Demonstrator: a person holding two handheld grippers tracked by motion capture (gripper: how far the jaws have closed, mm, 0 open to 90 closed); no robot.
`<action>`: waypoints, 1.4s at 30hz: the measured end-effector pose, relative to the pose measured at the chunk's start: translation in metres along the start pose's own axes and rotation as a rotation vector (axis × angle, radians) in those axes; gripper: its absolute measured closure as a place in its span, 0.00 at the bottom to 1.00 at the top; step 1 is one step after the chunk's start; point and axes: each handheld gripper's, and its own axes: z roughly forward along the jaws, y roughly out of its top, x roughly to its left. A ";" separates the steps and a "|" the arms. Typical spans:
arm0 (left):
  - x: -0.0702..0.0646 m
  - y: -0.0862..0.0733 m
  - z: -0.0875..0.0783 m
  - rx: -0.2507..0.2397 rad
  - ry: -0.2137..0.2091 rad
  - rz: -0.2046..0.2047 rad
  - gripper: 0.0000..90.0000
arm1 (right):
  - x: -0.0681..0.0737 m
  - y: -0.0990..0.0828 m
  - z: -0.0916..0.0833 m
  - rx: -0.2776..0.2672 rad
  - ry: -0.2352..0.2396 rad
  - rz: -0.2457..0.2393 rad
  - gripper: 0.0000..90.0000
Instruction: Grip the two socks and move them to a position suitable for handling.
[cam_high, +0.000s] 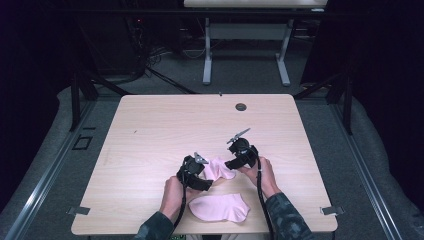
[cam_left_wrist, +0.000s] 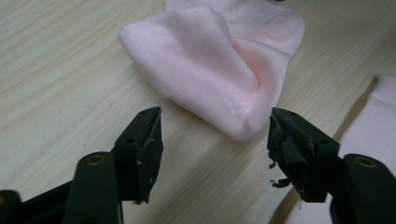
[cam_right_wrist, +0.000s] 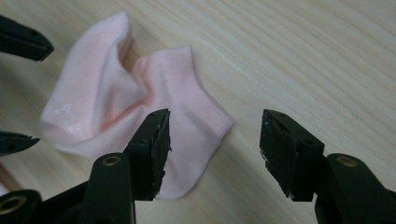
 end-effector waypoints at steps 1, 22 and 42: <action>0.001 0.001 0.002 0.010 -0.001 0.000 0.47 | 0.000 0.000 0.000 0.000 0.000 0.000 0.49; 0.006 0.007 0.000 0.019 0.046 0.073 0.98 | 0.012 -0.007 0.001 -0.003 0.058 0.028 0.91; 0.011 -0.010 -0.030 0.043 -0.022 0.027 0.63 | 0.013 -0.045 -0.021 0.021 -0.057 0.082 0.74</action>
